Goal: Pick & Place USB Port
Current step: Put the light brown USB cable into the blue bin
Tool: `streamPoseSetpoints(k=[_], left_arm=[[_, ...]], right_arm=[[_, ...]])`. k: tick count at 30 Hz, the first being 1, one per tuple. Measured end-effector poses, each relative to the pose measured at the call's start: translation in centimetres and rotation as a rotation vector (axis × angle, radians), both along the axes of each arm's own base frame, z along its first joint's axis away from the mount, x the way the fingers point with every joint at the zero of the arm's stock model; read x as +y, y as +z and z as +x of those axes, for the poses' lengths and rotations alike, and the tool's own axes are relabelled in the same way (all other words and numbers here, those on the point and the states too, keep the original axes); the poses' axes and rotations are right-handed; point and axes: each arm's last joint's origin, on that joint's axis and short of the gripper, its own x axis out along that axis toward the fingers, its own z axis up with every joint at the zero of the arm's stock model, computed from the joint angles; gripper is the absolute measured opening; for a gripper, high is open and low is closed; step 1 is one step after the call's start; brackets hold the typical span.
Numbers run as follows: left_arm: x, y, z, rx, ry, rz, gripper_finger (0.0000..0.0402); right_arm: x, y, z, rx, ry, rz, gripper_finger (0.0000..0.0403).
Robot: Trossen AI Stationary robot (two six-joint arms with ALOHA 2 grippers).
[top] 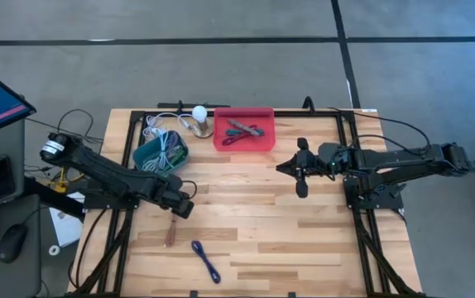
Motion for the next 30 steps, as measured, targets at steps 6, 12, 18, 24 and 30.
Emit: streamPoseSetpoints(k=[6,12,18,24,30], left_arm=[[-0.3,-1.8,0.6,0.090,-0.002,0.012,0.0150],[-0.7,-2.8,1.5,0.079,-0.006,-0.019,0.0141],[-0.9,-3.4,2.1,0.072,-0.007,-0.021,0.0127],[-0.9,-3.5,2.1,0.068,-0.009,-0.030,0.0089],[-0.9,-3.4,2.1,0.064,-0.055,-0.028,0.0036]], right_arm=[[0.0,-0.1,0.0,0.011,-0.001,0.004,0.0026],[0.0,-0.1,0.0,0.009,-0.006,0.017,0.0026],[0.0,-0.1,0.0,0.008,-0.006,0.017,0.0026],[0.0,-0.1,0.0,0.010,-0.006,0.017,0.0026],[0.0,-0.1,0.0,0.011,-0.007,0.017,0.0026]])
